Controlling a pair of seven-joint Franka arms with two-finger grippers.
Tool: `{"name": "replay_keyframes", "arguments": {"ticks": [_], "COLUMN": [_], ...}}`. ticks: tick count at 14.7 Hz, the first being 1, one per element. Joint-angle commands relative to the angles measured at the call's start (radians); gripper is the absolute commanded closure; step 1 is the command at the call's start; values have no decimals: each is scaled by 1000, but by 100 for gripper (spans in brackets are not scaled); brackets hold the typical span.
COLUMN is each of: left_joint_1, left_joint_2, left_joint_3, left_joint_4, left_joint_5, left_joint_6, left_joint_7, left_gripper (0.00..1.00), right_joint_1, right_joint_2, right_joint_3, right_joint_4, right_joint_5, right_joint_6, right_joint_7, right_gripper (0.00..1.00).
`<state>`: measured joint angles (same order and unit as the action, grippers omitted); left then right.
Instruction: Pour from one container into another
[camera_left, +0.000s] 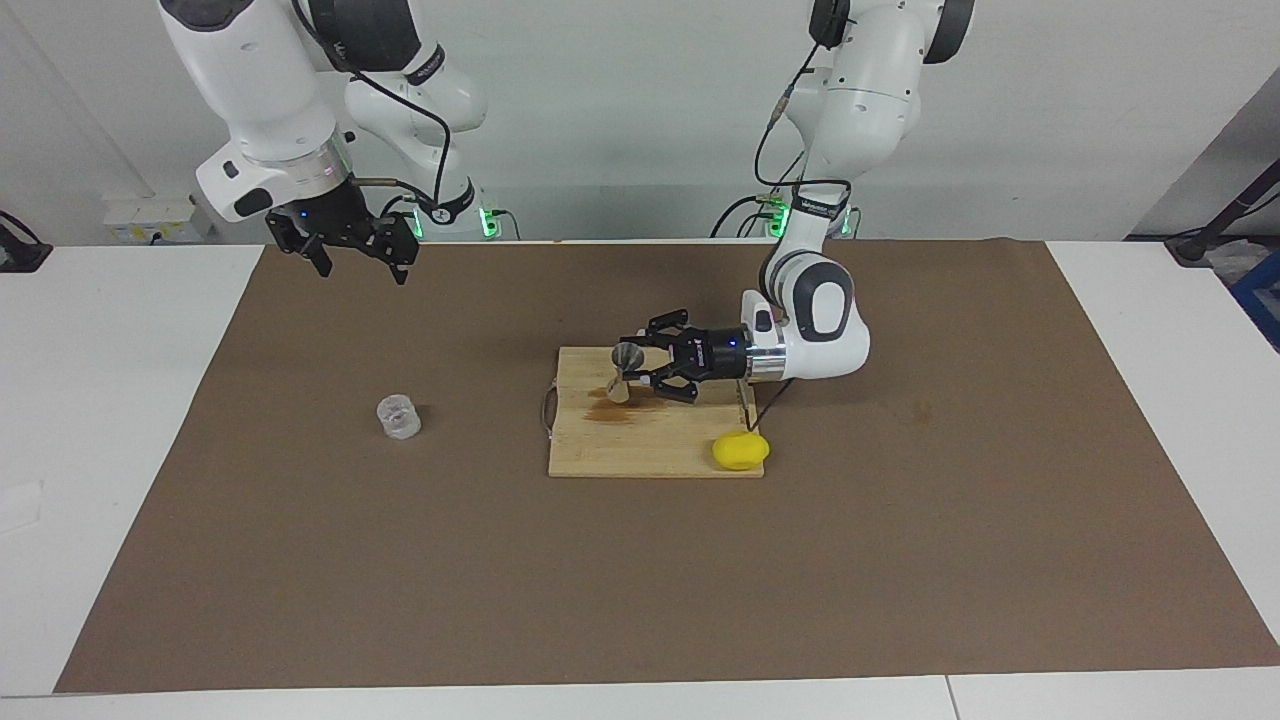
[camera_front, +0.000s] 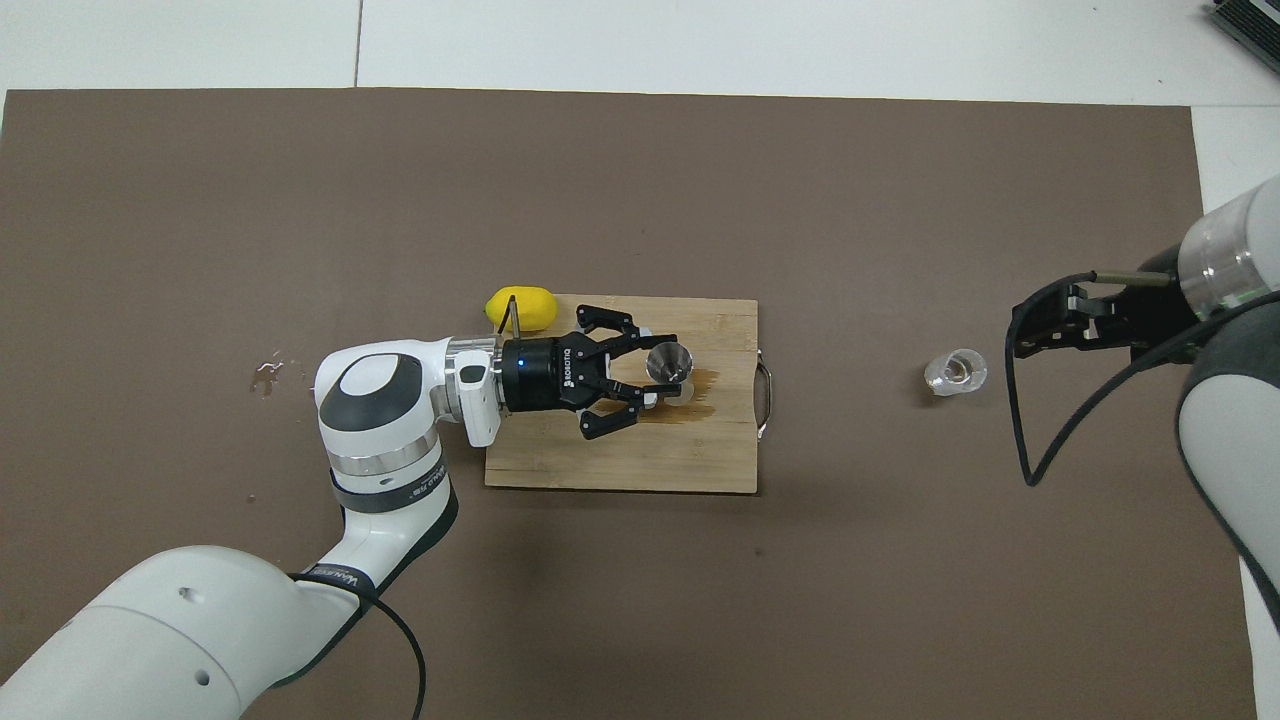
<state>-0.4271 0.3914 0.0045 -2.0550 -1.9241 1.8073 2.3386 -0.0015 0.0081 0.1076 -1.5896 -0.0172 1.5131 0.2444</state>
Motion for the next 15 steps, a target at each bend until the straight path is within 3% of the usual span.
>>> {"name": "replay_keyframes", "arguments": {"ticks": [1, 15], "left_joint_1": [-35, -61], "left_joint_2": [-35, -31], "left_joint_3": [8, 6], "left_joint_4": [-43, -62], "left_joint_5": [-49, -61], "left_joint_6": [59, 145], "left_joint_7": [102, 150], "left_gripper": [77, 73], "right_joint_1": [-12, -12], "right_joint_2": [-23, -23], "right_joint_3": [3, 3], "right_joint_4": [-29, -27], "right_joint_5": [-6, -6], "right_joint_6": [19, 24], "right_joint_7": [-27, -30], "right_gripper": [0, 0]}}
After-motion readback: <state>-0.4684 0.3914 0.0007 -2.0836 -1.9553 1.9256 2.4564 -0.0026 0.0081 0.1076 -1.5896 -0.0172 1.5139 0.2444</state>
